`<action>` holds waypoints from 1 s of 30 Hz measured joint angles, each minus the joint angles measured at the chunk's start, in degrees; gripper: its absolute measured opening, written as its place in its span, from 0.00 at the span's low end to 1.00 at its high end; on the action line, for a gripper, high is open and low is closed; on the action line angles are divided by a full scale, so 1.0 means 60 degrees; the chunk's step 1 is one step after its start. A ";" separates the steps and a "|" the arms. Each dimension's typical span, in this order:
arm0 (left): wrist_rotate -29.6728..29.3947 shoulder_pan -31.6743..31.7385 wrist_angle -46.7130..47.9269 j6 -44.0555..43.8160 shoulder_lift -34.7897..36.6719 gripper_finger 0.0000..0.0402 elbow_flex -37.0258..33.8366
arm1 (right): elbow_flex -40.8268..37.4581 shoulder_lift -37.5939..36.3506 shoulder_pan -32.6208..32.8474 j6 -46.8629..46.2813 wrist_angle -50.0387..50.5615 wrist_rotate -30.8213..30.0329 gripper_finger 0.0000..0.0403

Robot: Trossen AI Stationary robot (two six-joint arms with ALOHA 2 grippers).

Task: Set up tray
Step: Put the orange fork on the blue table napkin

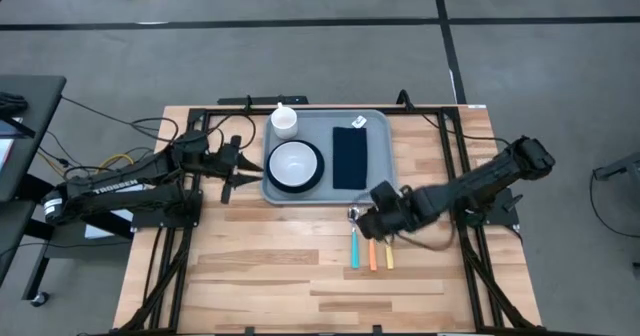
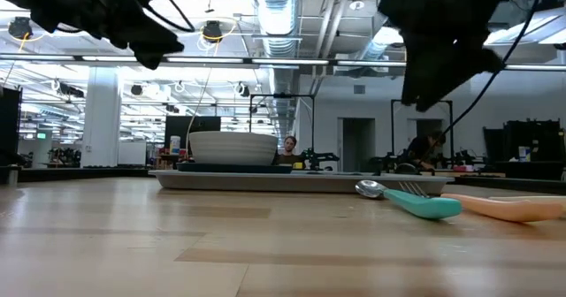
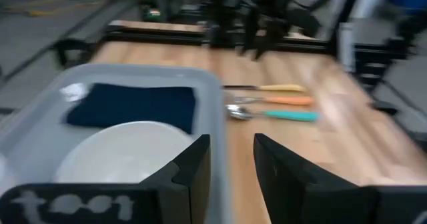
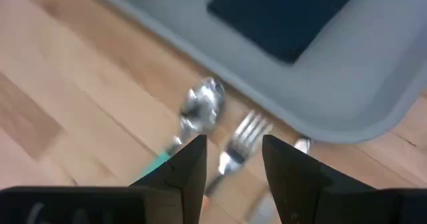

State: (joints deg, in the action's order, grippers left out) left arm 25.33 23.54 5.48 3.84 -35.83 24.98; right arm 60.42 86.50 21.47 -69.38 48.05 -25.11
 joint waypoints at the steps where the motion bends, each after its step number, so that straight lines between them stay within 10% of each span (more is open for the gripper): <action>1: 0.0184 -0.0088 -0.0010 0.0000 0.0000 0.26 -0.0001 | 0.0000 0.0000 0.0342 -0.0479 -0.0037 -0.0520 0.35; 12: 0.0408 -0.2170 -0.0663 -0.0058 0.0066 0.26 -0.0001 | 0.0000 0.0525 0.2612 -0.2135 -0.2725 -0.3858 0.35; 23: 0.0393 -0.3219 -0.0934 0.0188 0.0028 0.26 -0.0001 | 0.0055 0.2332 0.2420 -0.0761 -0.6716 -0.3015 0.35; 30: 0.0391 -0.3458 -0.0814 0.0527 0.0022 0.26 -0.0001 | 0.0632 0.2474 0.1957 -0.1992 -0.5551 -0.1249 0.32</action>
State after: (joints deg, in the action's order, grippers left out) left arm 27.68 2.79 0.59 7.00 -35.70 24.97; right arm 64.22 101.34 33.21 -81.33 14.74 -32.61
